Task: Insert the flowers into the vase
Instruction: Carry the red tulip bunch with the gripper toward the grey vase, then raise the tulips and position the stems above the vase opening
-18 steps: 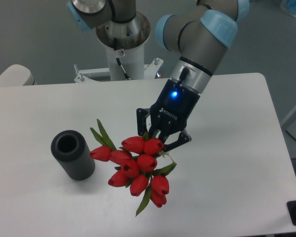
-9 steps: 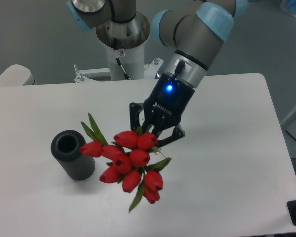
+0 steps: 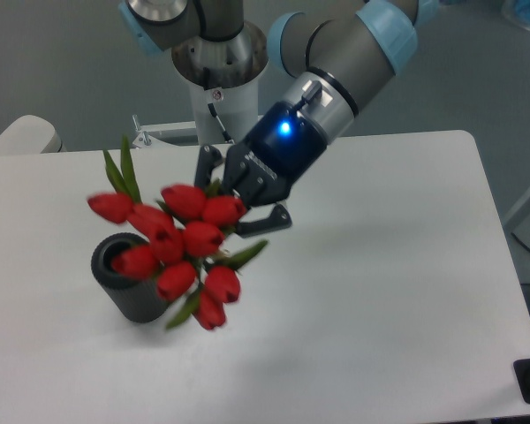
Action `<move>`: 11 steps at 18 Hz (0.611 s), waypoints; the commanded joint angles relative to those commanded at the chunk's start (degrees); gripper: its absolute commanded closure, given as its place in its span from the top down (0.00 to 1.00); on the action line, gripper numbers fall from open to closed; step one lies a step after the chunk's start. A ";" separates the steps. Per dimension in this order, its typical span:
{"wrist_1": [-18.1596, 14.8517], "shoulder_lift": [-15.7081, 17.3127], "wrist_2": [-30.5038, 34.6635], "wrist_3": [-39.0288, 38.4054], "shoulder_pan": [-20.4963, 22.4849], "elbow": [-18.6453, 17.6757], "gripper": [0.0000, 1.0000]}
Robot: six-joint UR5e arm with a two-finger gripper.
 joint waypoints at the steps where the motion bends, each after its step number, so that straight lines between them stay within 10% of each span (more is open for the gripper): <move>1: 0.00 0.62 -0.01 0.00 -0.26 -0.44 0.17; 11: 0.53 4.40 -0.01 0.97 -5.09 -4.75 0.17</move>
